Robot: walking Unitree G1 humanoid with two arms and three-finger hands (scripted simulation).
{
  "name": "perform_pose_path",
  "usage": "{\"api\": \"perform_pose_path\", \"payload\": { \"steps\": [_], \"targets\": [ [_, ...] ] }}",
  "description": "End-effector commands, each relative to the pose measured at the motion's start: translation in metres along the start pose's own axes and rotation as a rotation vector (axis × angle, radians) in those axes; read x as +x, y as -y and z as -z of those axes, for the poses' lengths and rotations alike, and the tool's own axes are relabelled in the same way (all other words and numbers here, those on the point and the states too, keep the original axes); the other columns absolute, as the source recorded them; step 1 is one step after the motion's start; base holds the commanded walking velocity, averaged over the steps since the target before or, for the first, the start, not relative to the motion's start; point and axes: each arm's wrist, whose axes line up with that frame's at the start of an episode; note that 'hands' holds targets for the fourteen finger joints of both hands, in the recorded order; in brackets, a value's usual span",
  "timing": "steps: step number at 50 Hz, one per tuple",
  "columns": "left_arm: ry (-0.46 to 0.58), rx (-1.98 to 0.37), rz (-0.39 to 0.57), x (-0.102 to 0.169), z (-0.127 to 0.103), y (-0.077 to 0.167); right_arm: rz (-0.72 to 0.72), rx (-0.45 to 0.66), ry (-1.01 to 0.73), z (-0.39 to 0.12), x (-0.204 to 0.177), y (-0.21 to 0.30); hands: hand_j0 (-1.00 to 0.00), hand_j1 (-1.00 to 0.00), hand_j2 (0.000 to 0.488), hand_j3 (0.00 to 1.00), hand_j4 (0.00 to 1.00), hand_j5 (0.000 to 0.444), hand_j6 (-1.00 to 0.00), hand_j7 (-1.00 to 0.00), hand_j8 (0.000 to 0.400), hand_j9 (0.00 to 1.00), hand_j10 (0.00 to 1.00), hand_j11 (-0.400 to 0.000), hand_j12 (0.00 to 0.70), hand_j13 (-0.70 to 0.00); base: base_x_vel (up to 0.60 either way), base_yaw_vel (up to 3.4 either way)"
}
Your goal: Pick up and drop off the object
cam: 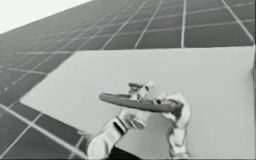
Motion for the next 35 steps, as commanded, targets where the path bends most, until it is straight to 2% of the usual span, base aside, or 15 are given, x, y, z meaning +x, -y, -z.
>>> {"api": "perform_pose_path", "payload": {
  "steps": [1,2,5,7,8,9,10,11,12,13,14,15,16,35],
  "targets": [
    [-0.122,-0.053,-0.246,-0.022,0.037,-0.041,0.048,-0.030,0.209,0.017,-0.001,0.028,0.00,0.00,0.000,1.00,1.00,0.000,0.00,0.00,0.000,1.00,1.00,-0.400,0.000,-0.700,0.00,0.00],
    [-0.158,-0.056,-0.247,-0.023,0.035,-0.038,0.031,-0.032,0.246,0.011,0.007,0.024,0.00,0.00,0.000,1.00,1.00,0.000,0.00,0.00,0.000,1.00,1.00,-0.400,0.000,-0.700,0.00,0.00],
    [-0.195,-0.058,-0.233,-0.031,0.053,-0.038,-0.019,-0.016,0.293,-0.008,0.005,0.039,0.00,0.00,0.000,1.00,1.00,0.000,0.00,0.00,0.000,1.00,1.00,-0.400,0.000,-0.700,0.00,0.00],
    [-0.193,-0.043,-0.229,-0.034,0.057,-0.043,-0.061,0.003,0.308,-0.003,0.010,0.038,0.00,0.00,0.000,1.00,1.00,0.000,0.00,0.00,0.000,1.00,1.00,-0.400,0.000,-0.700,0.00,0.00],
    [-0.178,-0.057,-0.231,-0.037,0.059,-0.035,-0.052,0.056,0.330,0.001,0.012,0.049,0.00,0.00,0.000,1.00,1.00,0.000,0.00,0.00,0.000,1.00,1.00,-0.400,0.000,-0.700,0.00,0.00],
    [-0.202,-0.056,-0.225,-0.036,0.064,-0.040,-0.112,0.133,0.351,0.008,0.028,0.049,0.00,0.00,0.000,1.00,1.00,0.000,0.00,0.00,0.000,1.00,1.00,-0.400,0.000,-0.700,0.00,0.00],
    [-0.192,-0.064,-0.230,-0.042,0.056,-0.040,-0.148,0.206,0.403,0.012,0.034,0.059,0.00,0.00,0.000,1.00,1.00,0.000,0.00,0.00,0.000,1.00,1.00,-0.400,0.000,-0.700,0.00,0.00],
    [-0.190,-0.054,-0.211,-0.039,0.060,-0.042,-0.208,0.216,0.374,0.007,0.034,0.062,0.00,0.00,0.000,1.00,1.00,0.000,0.00,0.00,0.000,1.00,1.00,-0.400,0.000,-0.700,0.00,0.00],
    [-0.191,-0.056,-0.217,-0.041,0.060,-0.037,-0.239,0.272,0.392,0.006,0.045,0.067,0.00,0.00,0.000,1.00,1.00,0.000,0.00,0.00,0.000,1.00,1.00,-0.400,0.000,-0.700,0.00,0.00],
    [-0.204,-0.063,-0.211,-0.044,0.059,-0.043,-0.266,0.302,0.400,-0.001,0.041,0.072,0.00,0.00,0.000,1.00,1.00,0.000,0.00,0.00,0.000,1.00,1.00,-0.400,0.000,-0.700,0.00,0.00],
    [-0.182,-0.055,-0.208,-0.053,0.054,-0.033,-0.269,0.307,0.422,0.004,0.032,0.068,0.00,0.00,0.000,1.00,1.00,0.000,0.00,0.00,0.000,1.00,1.00,-0.400,0.000,-0.700,0.00,0.00],
    [-0.184,-0.056,-0.205,-0.040,0.060,-0.034,-0.282,0.338,0.464,0.005,0.030,0.066,0.00,0.00,0.000,1.00,1.00,0.000,0.00,0.00,0.000,1.00,1.00,-0.400,0.000,-0.700,0.00,0.00],
    [-0.185,-0.048,-0.199,-0.047,0.057,-0.041,0.727,-0.169,-0.639,-0.084,0.126,0.026,0.00,0.00,0.000,1.00,1.00,0.000,0.00,0.00,0.000,1.00,1.00,-0.400,0.000,-0.700,0.08,6.27],
    [-0.185,-0.048,-0.199,-0.047,0.057,-0.041,0.727,-0.169,-0.639,-0.084,0.126,0.026,0.00,0.00,0.000,1.00,1.00,0.000,0.00,0.00,0.000,1.00,1.00,-0.400,0.000,-0.700,0.09,5.85]
  ]
}}
